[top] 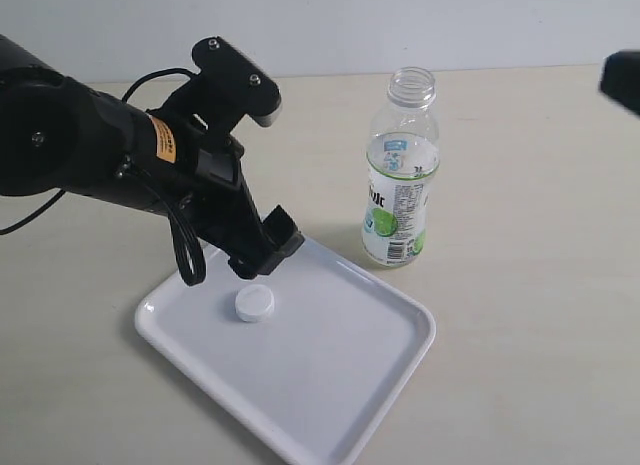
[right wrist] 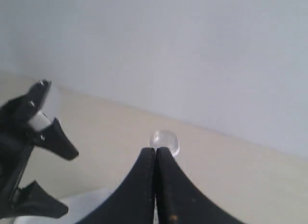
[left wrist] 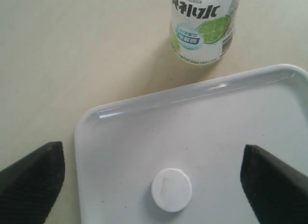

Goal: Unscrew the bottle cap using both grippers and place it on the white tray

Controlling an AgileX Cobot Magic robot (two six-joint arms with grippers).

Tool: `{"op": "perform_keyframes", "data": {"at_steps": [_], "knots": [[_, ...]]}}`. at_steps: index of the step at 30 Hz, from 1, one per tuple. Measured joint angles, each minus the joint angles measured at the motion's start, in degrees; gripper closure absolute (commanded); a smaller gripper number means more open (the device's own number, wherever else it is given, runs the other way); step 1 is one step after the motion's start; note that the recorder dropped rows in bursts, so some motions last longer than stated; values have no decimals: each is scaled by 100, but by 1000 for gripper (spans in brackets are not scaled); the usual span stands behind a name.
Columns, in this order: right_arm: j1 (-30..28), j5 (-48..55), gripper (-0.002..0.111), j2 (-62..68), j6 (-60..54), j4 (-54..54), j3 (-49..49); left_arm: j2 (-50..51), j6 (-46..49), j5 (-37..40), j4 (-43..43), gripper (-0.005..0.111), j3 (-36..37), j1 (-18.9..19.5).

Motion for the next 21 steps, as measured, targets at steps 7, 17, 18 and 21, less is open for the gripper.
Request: {"op": "perform_keyframes", "data": {"at_steps": [7, 17, 18, 21], "knots": [[0, 304, 108, -1428, 0, 0, 0, 0, 0, 0, 0, 12, 0, 0], [0, 776, 108, -1684, -986, 2213, 0, 0, 0, 0, 0, 12, 0, 0], [0, 1014, 108, -1684, -1826, 3284, 0, 0, 0, 0, 0, 12, 0, 0], [0, 1784, 108, -1694, -4477, 6306, 0, 0, 0, 0, 0, 12, 0, 0]]}}
